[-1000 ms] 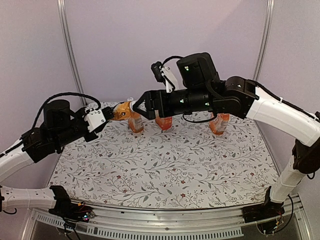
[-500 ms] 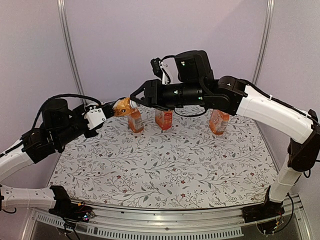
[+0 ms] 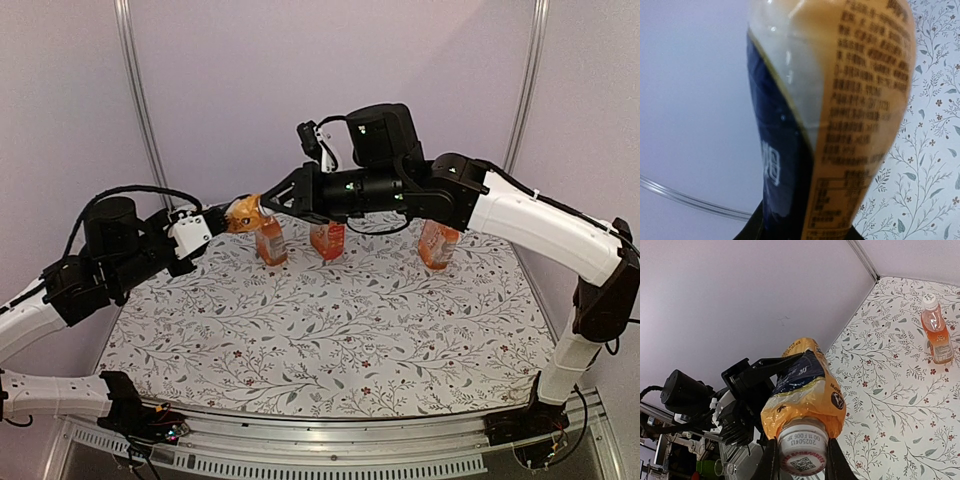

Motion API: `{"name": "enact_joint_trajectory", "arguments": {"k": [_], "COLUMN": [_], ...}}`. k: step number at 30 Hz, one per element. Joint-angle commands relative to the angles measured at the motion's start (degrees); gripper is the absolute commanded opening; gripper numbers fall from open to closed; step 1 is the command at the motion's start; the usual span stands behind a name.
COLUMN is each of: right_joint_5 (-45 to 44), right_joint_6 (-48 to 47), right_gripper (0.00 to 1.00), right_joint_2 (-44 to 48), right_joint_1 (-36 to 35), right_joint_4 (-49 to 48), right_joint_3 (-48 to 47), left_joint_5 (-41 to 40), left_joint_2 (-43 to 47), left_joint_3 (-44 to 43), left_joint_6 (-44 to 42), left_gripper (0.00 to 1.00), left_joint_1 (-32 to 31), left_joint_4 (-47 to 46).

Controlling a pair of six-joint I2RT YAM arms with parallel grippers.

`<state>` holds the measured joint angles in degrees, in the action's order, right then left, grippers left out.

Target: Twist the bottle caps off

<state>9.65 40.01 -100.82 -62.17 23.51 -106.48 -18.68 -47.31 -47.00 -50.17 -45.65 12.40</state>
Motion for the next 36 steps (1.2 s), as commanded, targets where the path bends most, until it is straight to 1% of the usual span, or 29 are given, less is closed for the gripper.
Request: {"name": "enact_joint_trajectory", "arguments": {"k": [1, 3, 4, 5, 6, 7, 8, 10, 13, 15, 18, 21, 22, 23, 24, 25, 27, 28, 30, 35, 36], "right_joint_5": [7.9, 10.5, 9.7, 7.3, 6.5, 5.9, 5.9, 5.8, 2.3, -1.4, -4.8, -5.4, -5.7, -6.3, -6.8, -7.2, -8.6, -9.2, -11.7, -12.0, -13.0], "right_joint_6": [-5.6, -11.9, -15.8, -23.4, -29.6, -34.3, -41.2, -49.2, -60.8, -66.8, -70.2, -71.0, -70.9, -70.5, -69.8, -69.1, -65.9, -64.3, -59.6, -45.2, -39.9], "right_gripper": [0.00, 0.00, 0.00, 0.00, 0.00, 0.00, 0.00, 0.00, 0.00, 0.00, 0.00, 0.00, 0.03, 0.19, 0.38, 0.60, 0.89, 0.97, 0.99, 0.99, 0.99], "right_joint_2": [-0.2, -0.5, -0.4, -0.2, 0.5, 1.0, 1.9, 3.8, 5.0, 4.7, 3.4, 2.8, 2.9, 2.9, 2.9, 3.0, 3.3, 3.6, 4.8, 7.3, 7.2], "right_joint_1": [-0.3, -1.5, -2.8, -4.1, -5.5, -6.8, -7.8, -9.9, -12.2, -13.1, -13.4, -13.4, -13.4, -13.4, -13.3, -13.4, -13.4, -13.4, -13.4, -12.6, -12.0], "right_joint_4": [1.8, 6.5, 10.0, 14.5, 16.4, 19.2, 20.3, 22.2, 25.7, 27.9, 29.9, 29.5, 28.9, 28.4, 27.8, 27.4, 25.6, 24.7, 22.6, 16.1, 15.7], "right_joint_3": [-1.3, -3.3, -4.3, -5.2, -5.3, -4.8, -3.8, -2.1, -1.6, -2.2, -4.2, -4.7, -4.6, -4.4, -4.2, -4.3, -4.2, -4.3, -3.7, -1.4, -1.6], "left_joint_5": [7.0, 16.4, 22.4, 27.5, 32.2, 36.1, 39.4, 44.1, 49.1, 50.1, 49.8, 49.3, 49.2, 49.1, 48.8, 48.4, 46.3, 44.7, 40.2, 26.8, 24.7], "left_joint_2": [-0.8, -1.1, -1.2, -1.2, -1.2, -1.5, -1.9, -1.9, -2.2, -2.4, -2.6, -2.6, -2.6, -2.6, -2.6, -2.5, -2.2, -2.0, -1.5, -0.7, -0.6], "left_joint_3": [-4.1, -7.0, -8.2, -9.3, -10.1, -10.9, -11.4, -12.0, -12.6, -12.8, -13.2, -13.6, -13.6, -13.5, -13.3, -13.1, -12.5, -12.0, -10.9, -8.0, -7.3], "left_joint_6": [7.6, 11.4, 12.7, 14.4, 16.1, 17.4, 18.9, 21.1, 21.7, 22.0, 22.0, 22.0, 21.9, 22.0, 22.0, 22.2, 22.7, 22.7, 22.6, 19.4, 18.2], "left_gripper": [0.03, 0.03, 0.03, 0.03, 0.03, 0.03, 0.03, 0.03, 0.03, 0.03, 0.02, 0.02, 0.02, 0.02, 0.02, 0.02, 0.02, 0.01, 0.01, 0.01, 0.01], "left_joint_1": [-0.9, -0.9, -0.9, -0.9, -1.0, -1.0, -0.9, -0.9, -1.1, -1.0, -1.0, -1.0, -1.0, -1.0, -1.0, -1.0, -0.9, -1.0, -0.9, -1.0, -0.9], "left_joint_4": [7.1, 15.3, 19.0, 22.2, 24.9, 27.0, 28.8, 30.5, 33.1, 33.4, 33.4, 33.3, 33.1, 33.0, 32.8, 32.4, 31.4, 30.7, 28.5, 20.2, 18.8]}}
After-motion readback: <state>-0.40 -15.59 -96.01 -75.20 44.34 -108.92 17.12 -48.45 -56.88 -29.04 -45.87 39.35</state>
